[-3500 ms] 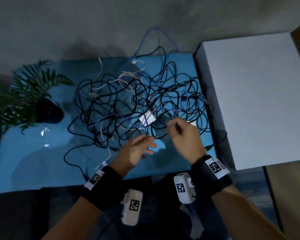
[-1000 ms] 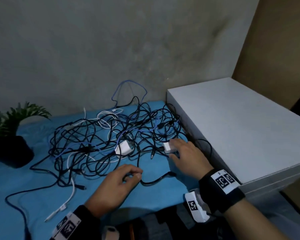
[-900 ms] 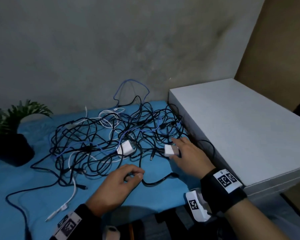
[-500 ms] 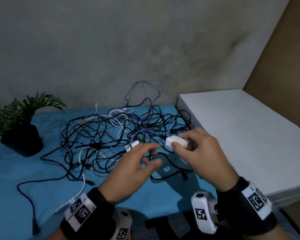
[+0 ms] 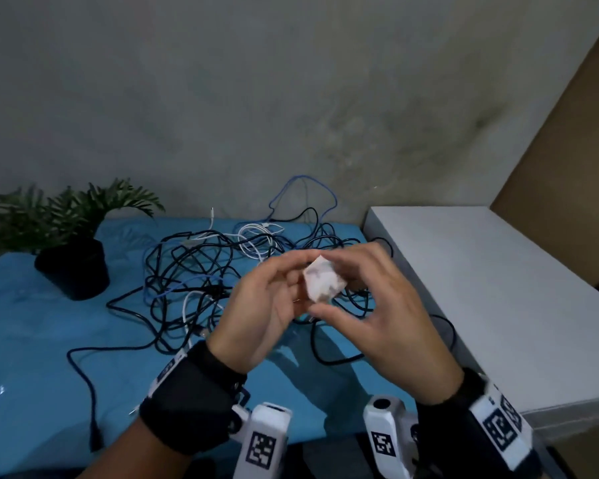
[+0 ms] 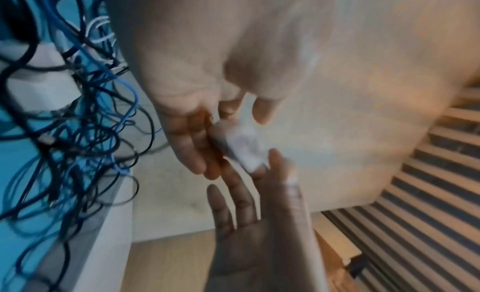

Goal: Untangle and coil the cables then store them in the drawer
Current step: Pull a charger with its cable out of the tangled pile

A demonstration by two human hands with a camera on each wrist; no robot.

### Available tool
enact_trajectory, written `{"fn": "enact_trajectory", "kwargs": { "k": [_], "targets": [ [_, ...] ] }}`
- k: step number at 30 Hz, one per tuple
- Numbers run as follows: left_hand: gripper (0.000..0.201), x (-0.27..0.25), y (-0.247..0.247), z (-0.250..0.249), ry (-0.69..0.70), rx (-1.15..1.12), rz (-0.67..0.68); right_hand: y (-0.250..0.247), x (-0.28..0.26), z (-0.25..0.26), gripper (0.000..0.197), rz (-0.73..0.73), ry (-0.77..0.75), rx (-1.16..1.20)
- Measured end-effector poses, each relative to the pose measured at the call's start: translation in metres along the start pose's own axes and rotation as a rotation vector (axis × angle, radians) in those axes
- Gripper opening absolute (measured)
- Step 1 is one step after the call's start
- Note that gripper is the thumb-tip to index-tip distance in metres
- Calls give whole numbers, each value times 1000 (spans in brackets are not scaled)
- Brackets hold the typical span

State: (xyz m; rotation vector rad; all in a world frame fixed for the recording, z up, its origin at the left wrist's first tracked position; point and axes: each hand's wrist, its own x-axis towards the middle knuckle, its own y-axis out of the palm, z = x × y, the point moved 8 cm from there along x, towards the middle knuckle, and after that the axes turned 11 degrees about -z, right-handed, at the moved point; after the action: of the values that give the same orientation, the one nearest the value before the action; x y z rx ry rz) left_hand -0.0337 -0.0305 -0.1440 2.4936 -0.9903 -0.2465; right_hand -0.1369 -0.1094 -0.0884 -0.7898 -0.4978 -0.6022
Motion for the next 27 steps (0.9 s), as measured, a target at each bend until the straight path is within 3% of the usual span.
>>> {"fn": "enact_trajectory", "kwargs": {
  "k": [2,4,7,11,14,16,19,21,24,27],
  "targets": [
    [28,1,-10,-11,65,104,-86,7,-2,14,41,68,-32,39],
    [24,1,-9,-20,153,258,-83,0,1,23,29,-10,-73,57],
    [48,-9,5,-31,213,327,97,-12,15,19,42,-129,-67,-26],
    [49,-23,6,-59,339,310,131,8,35,5,46,158,20,-138],
    [46,-27,-7,-81,426,230,78,19,49,-7,18,303,96,-151],
    [42,-26,-18,-92,464,203,35,12,67,-12,18,250,121,-153],
    [20,-21,-34,-94,456,236,-52,-12,98,2,20,45,57,-65],
    [37,-16,-38,-91,480,430,-112,-19,114,22,21,-13,-39,-62],
    [44,-12,-36,-84,521,616,-109,-13,125,37,22,19,-152,-207],
    [30,-10,-38,-83,498,546,-71,1,125,6,14,199,-104,-407]
  ]
}}
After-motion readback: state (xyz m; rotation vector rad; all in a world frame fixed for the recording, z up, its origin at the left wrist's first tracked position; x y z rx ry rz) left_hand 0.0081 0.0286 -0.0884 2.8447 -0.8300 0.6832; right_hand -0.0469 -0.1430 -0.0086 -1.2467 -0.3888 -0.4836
